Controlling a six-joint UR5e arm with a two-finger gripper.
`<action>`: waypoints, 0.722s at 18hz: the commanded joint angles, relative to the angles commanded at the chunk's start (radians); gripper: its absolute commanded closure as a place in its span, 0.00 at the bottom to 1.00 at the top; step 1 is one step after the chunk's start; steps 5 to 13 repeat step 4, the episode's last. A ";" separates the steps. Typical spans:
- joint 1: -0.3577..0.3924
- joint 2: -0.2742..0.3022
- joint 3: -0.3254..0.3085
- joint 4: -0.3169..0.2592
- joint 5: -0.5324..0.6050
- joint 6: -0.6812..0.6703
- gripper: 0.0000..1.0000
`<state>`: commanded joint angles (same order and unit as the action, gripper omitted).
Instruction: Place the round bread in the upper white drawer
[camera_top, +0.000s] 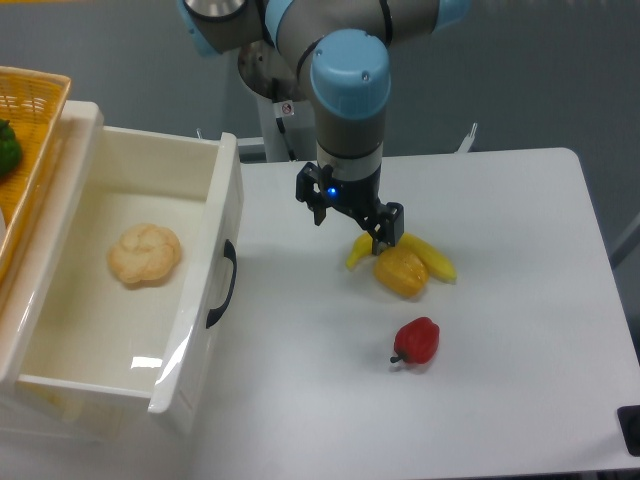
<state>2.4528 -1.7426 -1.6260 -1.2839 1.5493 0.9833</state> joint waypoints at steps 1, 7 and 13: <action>0.000 -0.002 0.000 0.000 0.000 0.000 0.00; 0.002 -0.008 0.000 0.000 0.000 0.000 0.00; 0.002 -0.008 0.000 0.000 0.000 0.000 0.00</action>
